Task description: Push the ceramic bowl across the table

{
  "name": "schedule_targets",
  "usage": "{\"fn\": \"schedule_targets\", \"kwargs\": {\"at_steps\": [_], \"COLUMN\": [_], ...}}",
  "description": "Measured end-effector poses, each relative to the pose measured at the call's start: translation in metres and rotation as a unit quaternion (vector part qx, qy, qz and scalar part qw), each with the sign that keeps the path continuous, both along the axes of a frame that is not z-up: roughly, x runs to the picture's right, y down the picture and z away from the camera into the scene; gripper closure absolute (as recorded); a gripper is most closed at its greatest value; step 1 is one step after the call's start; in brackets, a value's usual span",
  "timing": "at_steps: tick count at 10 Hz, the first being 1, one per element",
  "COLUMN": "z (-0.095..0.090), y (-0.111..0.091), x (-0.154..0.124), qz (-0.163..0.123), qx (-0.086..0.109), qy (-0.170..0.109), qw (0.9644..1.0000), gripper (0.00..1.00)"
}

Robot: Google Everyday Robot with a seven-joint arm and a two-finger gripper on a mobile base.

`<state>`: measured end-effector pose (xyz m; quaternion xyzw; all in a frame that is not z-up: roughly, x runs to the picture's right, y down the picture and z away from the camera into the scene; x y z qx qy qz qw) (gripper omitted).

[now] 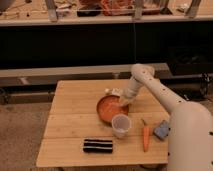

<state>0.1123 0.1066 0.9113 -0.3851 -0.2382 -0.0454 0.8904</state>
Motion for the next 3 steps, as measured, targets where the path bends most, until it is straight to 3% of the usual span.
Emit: {"fn": "schedule_targets", "kwargs": {"at_steps": [3], "z": [0.0001], "y": [-0.0002], "x": [0.0], "qz": [0.005], "qx": [-0.003], "qy": [0.005], "qw": [1.0], "gripper": [0.99]}}
